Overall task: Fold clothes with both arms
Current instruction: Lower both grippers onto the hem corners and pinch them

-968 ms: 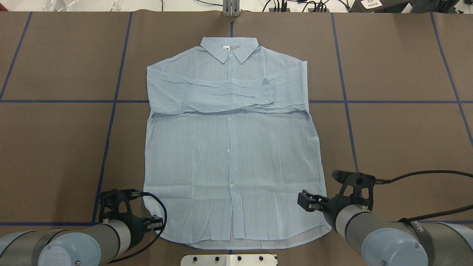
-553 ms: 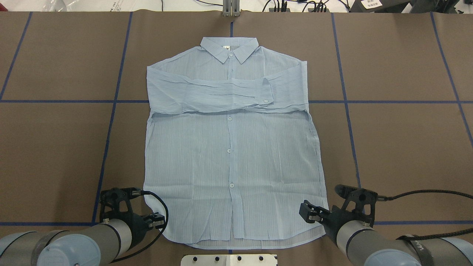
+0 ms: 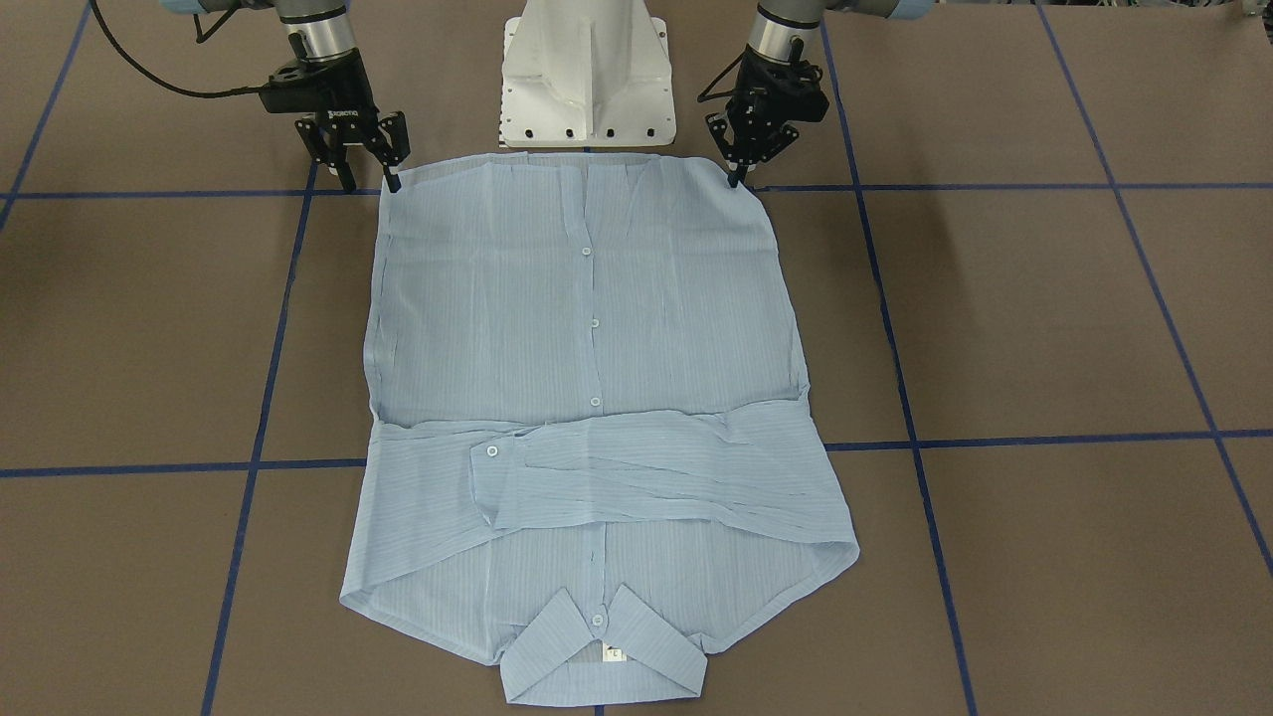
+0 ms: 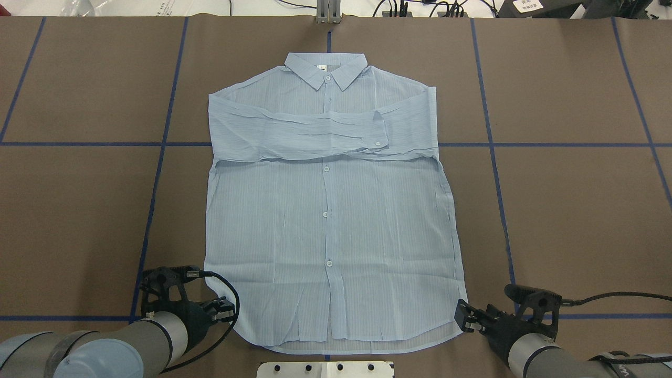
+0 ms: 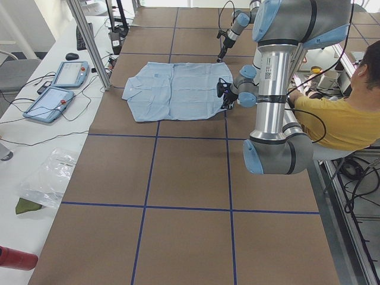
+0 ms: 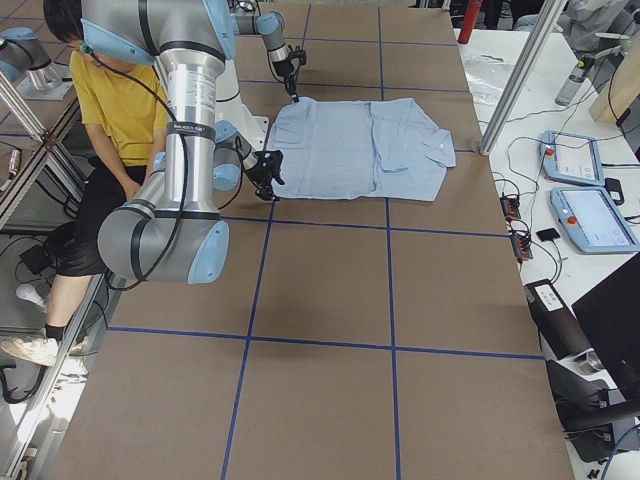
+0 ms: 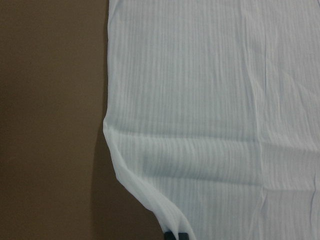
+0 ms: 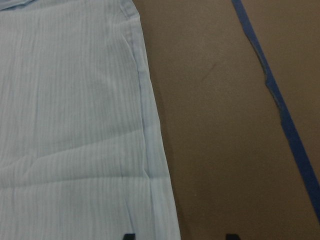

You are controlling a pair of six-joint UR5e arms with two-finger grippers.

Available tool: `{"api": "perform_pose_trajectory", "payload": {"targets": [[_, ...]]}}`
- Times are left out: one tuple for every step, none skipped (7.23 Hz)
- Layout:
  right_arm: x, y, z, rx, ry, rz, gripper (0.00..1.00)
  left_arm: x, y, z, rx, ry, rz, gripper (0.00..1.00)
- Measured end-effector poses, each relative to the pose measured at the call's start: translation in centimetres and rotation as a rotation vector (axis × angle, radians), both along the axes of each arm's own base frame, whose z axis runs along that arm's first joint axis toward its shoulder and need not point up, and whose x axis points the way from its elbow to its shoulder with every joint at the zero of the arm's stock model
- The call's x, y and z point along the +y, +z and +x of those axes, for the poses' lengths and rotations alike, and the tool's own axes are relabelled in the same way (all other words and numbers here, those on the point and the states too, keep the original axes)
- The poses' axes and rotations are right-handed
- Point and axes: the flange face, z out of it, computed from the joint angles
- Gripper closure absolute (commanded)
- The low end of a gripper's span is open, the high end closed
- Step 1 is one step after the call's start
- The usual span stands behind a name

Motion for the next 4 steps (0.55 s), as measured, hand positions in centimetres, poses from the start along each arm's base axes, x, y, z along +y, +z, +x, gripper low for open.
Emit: {"api": "perform_pose_trajectory", "payload": {"targets": [[0.6,0.4,-0.2,0.016,-0.006,0.002,0.59,0.0,0.0,0.0,-0.001,-0.004,0.003,1.0],[1.0,0.6,-0.4,0.032,-0.013,0.005,0.6,0.0,0.0,0.0,-0.001,-0.007,0.005,1.0],[1.4,0.7,-0.5,0.041,-0.021,0.006,0.6,-0.1,0.0,-0.1,-0.001,-0.011,0.008,1.0],[1.7,0.7,-0.7,0.045,-0.027,0.007,0.62,-0.1,0.0,-0.1,-0.001,-0.014,0.01,1.0]]}}
